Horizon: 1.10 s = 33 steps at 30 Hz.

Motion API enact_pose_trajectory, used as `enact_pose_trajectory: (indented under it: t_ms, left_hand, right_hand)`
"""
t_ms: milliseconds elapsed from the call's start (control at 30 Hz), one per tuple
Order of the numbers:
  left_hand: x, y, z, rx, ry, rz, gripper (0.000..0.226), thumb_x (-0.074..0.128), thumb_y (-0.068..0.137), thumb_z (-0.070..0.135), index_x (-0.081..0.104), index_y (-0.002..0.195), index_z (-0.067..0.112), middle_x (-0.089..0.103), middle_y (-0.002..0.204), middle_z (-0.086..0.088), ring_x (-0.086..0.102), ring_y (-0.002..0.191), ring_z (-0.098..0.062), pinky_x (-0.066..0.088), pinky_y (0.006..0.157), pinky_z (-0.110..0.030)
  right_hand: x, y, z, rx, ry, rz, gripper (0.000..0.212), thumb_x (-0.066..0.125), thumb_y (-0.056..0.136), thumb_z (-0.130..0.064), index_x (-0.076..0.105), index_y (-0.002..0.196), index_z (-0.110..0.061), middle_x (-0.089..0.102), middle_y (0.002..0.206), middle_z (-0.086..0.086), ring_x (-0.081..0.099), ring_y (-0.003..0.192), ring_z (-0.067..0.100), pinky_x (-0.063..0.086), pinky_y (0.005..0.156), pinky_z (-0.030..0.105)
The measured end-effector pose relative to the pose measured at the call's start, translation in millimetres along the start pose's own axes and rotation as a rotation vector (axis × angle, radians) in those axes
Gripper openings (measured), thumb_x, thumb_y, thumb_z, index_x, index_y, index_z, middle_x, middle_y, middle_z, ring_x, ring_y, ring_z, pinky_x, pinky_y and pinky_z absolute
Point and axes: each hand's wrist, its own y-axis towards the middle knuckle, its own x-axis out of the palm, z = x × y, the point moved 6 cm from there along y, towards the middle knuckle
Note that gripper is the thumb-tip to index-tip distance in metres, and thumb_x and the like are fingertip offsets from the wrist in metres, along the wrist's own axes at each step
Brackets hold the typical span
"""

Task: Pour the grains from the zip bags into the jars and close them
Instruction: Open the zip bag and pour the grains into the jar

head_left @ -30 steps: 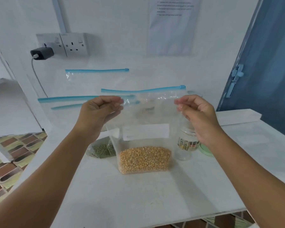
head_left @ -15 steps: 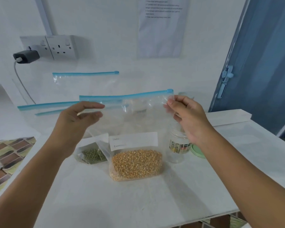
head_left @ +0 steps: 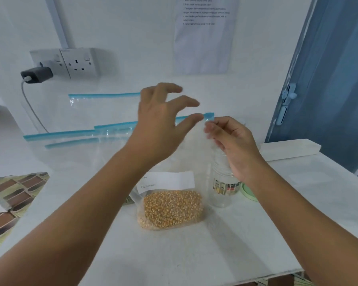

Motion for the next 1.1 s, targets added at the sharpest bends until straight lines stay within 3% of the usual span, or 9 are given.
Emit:
enact_pose_trajectory:
  t_ms: [133, 267, 467, 600, 800, 1000, 1100]
  left_hand:
    - [26.5, 21.4, 10.8, 0.032, -0.043, -0.133, 0.025, 0.061, 0.101, 0.049, 0.075, 0.119, 0.038, 0.054, 0.138, 0.005, 0.034, 0.136, -0.026, 0.026, 0.11, -0.032]
    - [31.3, 28.2, 2.9, 0.061, -0.073, -0.134, 0.013, 0.065, 0.099, 0.045, 0.076, 0.105, 0.04, 0.058, 0.12, 0.009, 0.045, 0.13, -0.025, 0.03, 0.104, -0.032]
    - [30.5, 24.1, 0.8, 0.032, -0.062, -0.201, 0.013, 0.069, 0.097, 0.042, 0.073, 0.107, 0.035, 0.054, 0.121, 0.004, 0.039, 0.127, -0.021, 0.025, 0.101, -0.024]
    - [21.4, 15.7, -16.1, -0.02, 0.003, -0.194, 0.016, 0.07, 0.097, 0.04, 0.074, 0.11, 0.033, 0.049, 0.12, 0.005, 0.037, 0.124, -0.021, 0.026, 0.101, -0.026]
    - [25.1, 10.6, -7.6, 0.006, 0.017, -0.176, 0.017, 0.071, 0.096, 0.041, 0.074, 0.11, 0.033, 0.047, 0.119, 0.008, 0.037, 0.124, -0.019, 0.028, 0.101, -0.028]
    - [4.8, -4.7, -44.2, -0.056, 0.158, -0.108, 0.017, 0.07, 0.096, 0.04, 0.075, 0.108, 0.03, 0.046, 0.118, 0.006, 0.037, 0.127, -0.03, 0.029, 0.108, -0.038]
    - [6.7, -11.1, -49.8, -0.081, 0.14, -0.134, 0.017, 0.07, 0.096, 0.04, 0.074, 0.109, 0.031, 0.042, 0.116, 0.008, 0.036, 0.127, -0.028, 0.028, 0.107, -0.036]
  right_hand:
    - [-2.9, 1.3, -0.6, -0.029, -0.036, -0.022, 0.002, 0.075, 0.094, -0.018, 0.076, 0.095, -0.018, 0.072, 0.088, -0.004, 0.062, 0.085, 0.009, 0.051, 0.081, 0.016]
    - [-3.6, 0.4, -0.1, -0.042, -0.03, -0.028, 0.004, 0.075, 0.092, -0.013, 0.076, 0.096, -0.015, 0.074, 0.085, -0.008, 0.065, 0.084, 0.004, 0.05, 0.08, 0.013]
    - [-7.3, -1.8, 3.6, -0.043, -0.052, -0.014, 0.005, 0.074, 0.094, -0.012, 0.076, 0.099, -0.014, 0.075, 0.086, -0.011, 0.067, 0.085, 0.002, 0.051, 0.081, 0.013]
    - [-17.6, 1.9, 4.9, -0.043, -0.09, 0.026, 0.008, 0.077, 0.092, -0.015, 0.076, 0.1, -0.016, 0.073, 0.086, -0.012, 0.065, 0.086, 0.002, 0.051, 0.081, 0.015]
    - [1.4, 7.0, -10.1, -0.22, -0.385, -0.087, 0.01, 0.073, 0.098, -0.027, 0.076, 0.107, -0.026, 0.075, 0.103, -0.012, 0.069, 0.103, 0.01, 0.054, 0.092, 0.027]
    - [-15.9, 7.1, -5.6, -0.224, -0.46, -0.032, 0.007, 0.071, 0.099, -0.025, 0.077, 0.101, -0.029, 0.066, 0.084, -0.027, 0.057, 0.08, -0.002, 0.042, 0.08, 0.023]
    - [-5.9, 5.6, -17.3, -0.383, -0.739, -0.032, 0.015, 0.076, 0.094, -0.029, 0.075, 0.109, -0.032, 0.066, 0.103, -0.018, 0.06, 0.096, 0.001, 0.043, 0.085, 0.02]
